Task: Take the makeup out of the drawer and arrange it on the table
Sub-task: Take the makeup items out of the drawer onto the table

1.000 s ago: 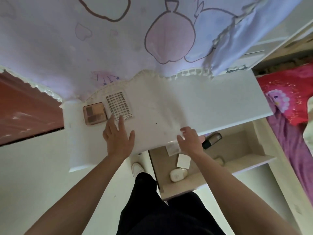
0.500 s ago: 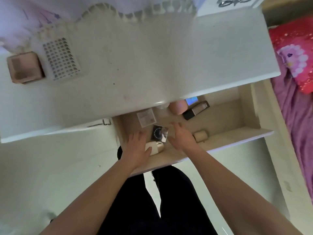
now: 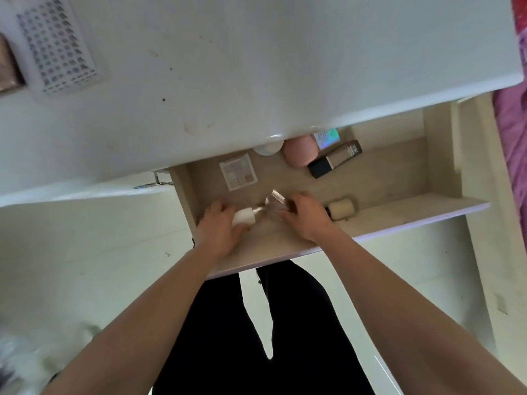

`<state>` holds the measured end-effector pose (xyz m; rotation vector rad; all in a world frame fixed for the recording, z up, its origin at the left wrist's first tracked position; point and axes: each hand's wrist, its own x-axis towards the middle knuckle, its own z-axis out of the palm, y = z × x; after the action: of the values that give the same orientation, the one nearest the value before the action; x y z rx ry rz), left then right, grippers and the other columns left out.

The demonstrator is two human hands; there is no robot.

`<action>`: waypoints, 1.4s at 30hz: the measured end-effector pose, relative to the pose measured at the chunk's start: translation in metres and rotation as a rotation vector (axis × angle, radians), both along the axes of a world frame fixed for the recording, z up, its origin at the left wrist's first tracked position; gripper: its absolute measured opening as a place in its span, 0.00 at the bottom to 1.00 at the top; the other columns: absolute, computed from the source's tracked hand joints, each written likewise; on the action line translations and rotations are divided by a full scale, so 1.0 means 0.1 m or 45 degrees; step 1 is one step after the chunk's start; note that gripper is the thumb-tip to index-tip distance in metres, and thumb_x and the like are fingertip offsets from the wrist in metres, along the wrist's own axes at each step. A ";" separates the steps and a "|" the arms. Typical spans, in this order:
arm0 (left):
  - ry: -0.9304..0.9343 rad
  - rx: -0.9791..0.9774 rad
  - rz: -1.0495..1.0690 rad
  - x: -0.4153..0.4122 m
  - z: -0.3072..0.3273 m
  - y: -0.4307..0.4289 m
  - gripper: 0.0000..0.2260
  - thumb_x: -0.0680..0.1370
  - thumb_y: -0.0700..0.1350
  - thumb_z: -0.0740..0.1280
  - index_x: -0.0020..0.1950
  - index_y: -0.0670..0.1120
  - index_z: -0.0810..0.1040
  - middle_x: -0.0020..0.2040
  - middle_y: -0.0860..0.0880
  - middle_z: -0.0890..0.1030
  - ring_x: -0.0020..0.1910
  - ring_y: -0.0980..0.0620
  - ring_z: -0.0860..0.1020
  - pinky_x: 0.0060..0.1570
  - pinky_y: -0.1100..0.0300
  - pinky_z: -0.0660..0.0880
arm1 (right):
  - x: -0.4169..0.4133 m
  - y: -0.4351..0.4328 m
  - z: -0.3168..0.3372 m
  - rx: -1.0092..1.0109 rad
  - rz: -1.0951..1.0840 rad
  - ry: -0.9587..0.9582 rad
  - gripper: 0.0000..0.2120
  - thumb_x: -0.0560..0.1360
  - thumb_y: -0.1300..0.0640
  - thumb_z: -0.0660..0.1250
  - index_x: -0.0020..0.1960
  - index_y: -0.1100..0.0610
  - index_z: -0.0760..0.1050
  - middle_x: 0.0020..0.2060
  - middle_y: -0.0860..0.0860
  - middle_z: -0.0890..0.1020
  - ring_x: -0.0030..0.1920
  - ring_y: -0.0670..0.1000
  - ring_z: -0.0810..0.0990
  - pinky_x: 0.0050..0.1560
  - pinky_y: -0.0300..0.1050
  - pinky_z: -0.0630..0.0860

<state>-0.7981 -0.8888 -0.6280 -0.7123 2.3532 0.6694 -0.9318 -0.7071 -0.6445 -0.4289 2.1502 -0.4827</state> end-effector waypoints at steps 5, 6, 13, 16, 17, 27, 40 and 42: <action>0.322 -0.114 -0.052 -0.41 0.05 -0.24 0.19 0.74 0.55 0.71 0.64 0.53 0.78 0.74 0.41 0.61 0.71 0.37 0.61 0.64 0.41 0.66 | -0.22 0.05 0.18 -0.209 -0.380 0.181 0.13 0.78 0.48 0.70 0.56 0.56 0.76 0.45 0.50 0.81 0.42 0.51 0.78 0.41 0.45 0.68; 0.316 -0.110 -0.092 -0.50 0.05 -0.29 0.19 0.74 0.55 0.72 0.63 0.53 0.78 0.75 0.41 0.61 0.71 0.36 0.60 0.65 0.40 0.65 | -0.29 0.04 0.23 -0.229 -0.451 0.190 0.14 0.77 0.50 0.70 0.59 0.55 0.75 0.46 0.49 0.81 0.43 0.49 0.78 0.41 0.42 0.67; 0.201 -0.075 -0.189 -0.69 -0.16 -0.32 0.17 0.73 0.55 0.71 0.59 0.53 0.76 0.71 0.45 0.67 0.74 0.38 0.57 0.63 0.41 0.67 | -0.70 -0.21 0.21 -0.087 -0.617 0.127 0.37 0.73 0.46 0.73 0.77 0.52 0.60 0.58 0.50 0.81 0.58 0.53 0.79 0.51 0.42 0.69; 0.169 -0.115 -0.184 -0.64 -0.19 -0.32 0.20 0.70 0.61 0.70 0.60 0.57 0.75 0.69 0.45 0.69 0.72 0.38 0.60 0.63 0.44 0.65 | -0.79 -0.33 0.18 0.055 -0.514 0.142 0.31 0.70 0.43 0.74 0.67 0.54 0.68 0.57 0.52 0.82 0.59 0.57 0.80 0.49 0.45 0.71; 0.161 -0.129 -0.185 -0.63 -0.18 -0.32 0.21 0.70 0.61 0.70 0.61 0.58 0.75 0.69 0.45 0.69 0.71 0.37 0.61 0.63 0.45 0.65 | -0.80 -0.36 0.18 0.073 -0.503 0.151 0.30 0.70 0.42 0.74 0.65 0.54 0.69 0.56 0.52 0.82 0.58 0.57 0.80 0.49 0.45 0.71; 0.126 -0.035 -0.109 -0.48 -0.01 -0.17 0.19 0.75 0.53 0.71 0.65 0.52 0.75 0.66 0.42 0.70 0.64 0.40 0.69 0.61 0.47 0.71 | -0.59 -0.42 0.30 0.142 -0.414 0.266 0.40 0.63 0.41 0.80 0.67 0.56 0.66 0.63 0.55 0.71 0.65 0.59 0.71 0.62 0.54 0.71; 0.222 0.108 0.028 -0.23 0.08 -0.15 0.22 0.76 0.51 0.70 0.68 0.53 0.69 0.61 0.43 0.74 0.55 0.40 0.76 0.53 0.50 0.74 | -0.36 -0.52 0.39 -0.154 0.076 0.186 0.17 0.76 0.51 0.70 0.59 0.59 0.71 0.56 0.59 0.75 0.53 0.62 0.78 0.50 0.55 0.77; 0.294 0.123 0.078 -0.20 0.22 -0.10 0.23 0.76 0.50 0.70 0.69 0.53 0.67 0.62 0.44 0.74 0.55 0.42 0.76 0.53 0.52 0.74 | -0.27 -0.43 0.47 -0.231 -0.050 0.160 0.15 0.77 0.53 0.69 0.55 0.61 0.70 0.54 0.59 0.75 0.50 0.61 0.77 0.50 0.55 0.76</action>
<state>-0.8179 -0.8989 -0.6064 -0.6986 2.4944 0.9292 -0.9590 -0.7505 -0.5978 -0.5303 2.2479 -0.6926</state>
